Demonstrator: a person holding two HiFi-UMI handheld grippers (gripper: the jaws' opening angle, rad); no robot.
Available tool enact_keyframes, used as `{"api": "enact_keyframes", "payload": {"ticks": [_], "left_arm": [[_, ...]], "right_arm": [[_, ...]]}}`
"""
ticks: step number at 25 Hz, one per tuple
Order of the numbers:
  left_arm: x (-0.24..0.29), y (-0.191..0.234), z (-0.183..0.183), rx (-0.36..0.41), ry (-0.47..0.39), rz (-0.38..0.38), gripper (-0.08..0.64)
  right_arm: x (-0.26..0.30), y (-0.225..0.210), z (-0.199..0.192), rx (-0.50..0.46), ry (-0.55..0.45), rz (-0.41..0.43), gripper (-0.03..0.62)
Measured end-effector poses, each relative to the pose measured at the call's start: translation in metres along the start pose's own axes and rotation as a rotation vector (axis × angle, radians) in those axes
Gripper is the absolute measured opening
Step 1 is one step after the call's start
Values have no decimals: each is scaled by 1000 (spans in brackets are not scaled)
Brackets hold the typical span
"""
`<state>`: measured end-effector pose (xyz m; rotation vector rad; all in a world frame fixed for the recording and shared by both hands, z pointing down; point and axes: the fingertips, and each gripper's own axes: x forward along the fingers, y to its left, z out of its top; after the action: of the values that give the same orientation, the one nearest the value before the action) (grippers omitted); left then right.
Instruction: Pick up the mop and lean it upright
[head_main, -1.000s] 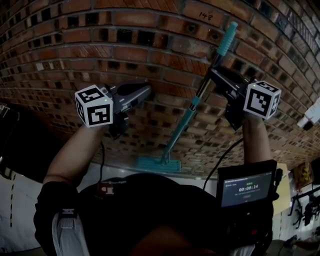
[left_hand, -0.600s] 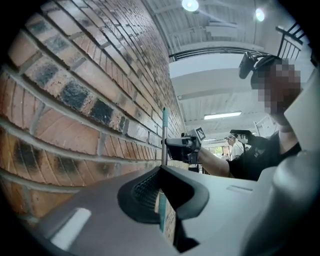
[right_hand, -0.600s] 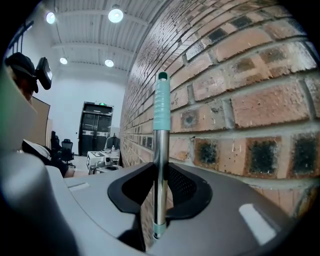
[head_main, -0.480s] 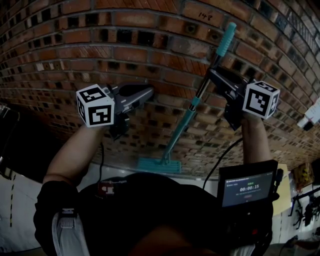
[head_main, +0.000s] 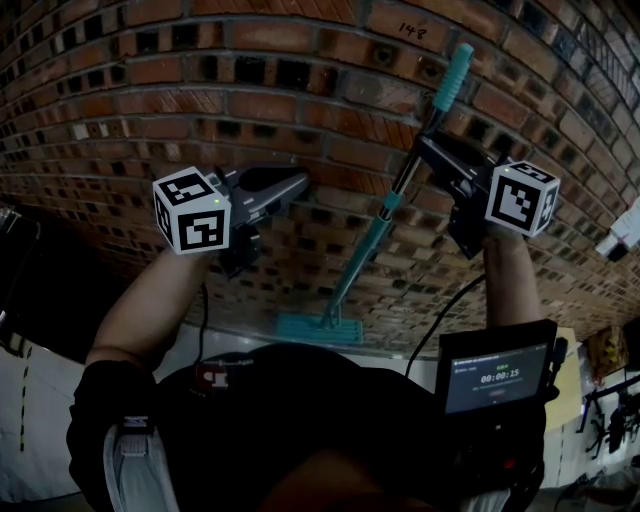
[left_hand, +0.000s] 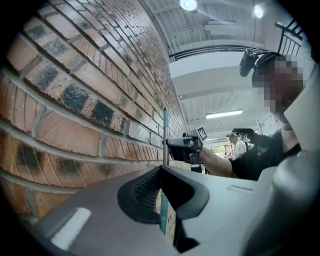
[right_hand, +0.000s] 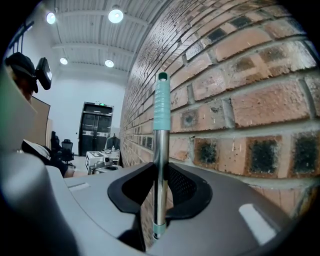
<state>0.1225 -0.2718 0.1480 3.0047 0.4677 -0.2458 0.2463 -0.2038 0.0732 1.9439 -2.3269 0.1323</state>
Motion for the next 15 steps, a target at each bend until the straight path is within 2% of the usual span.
{"api": "enact_keyframes", "payload": {"ticks": [9, 15], "left_arm": [[0, 5, -12, -3, 13, 15, -6], [3, 7, -40, -29, 45, 21, -5]], "right_arm": [[5, -5, -22, 17, 6, -4, 104], [11, -4, -63, 29, 33, 10, 104]]}}
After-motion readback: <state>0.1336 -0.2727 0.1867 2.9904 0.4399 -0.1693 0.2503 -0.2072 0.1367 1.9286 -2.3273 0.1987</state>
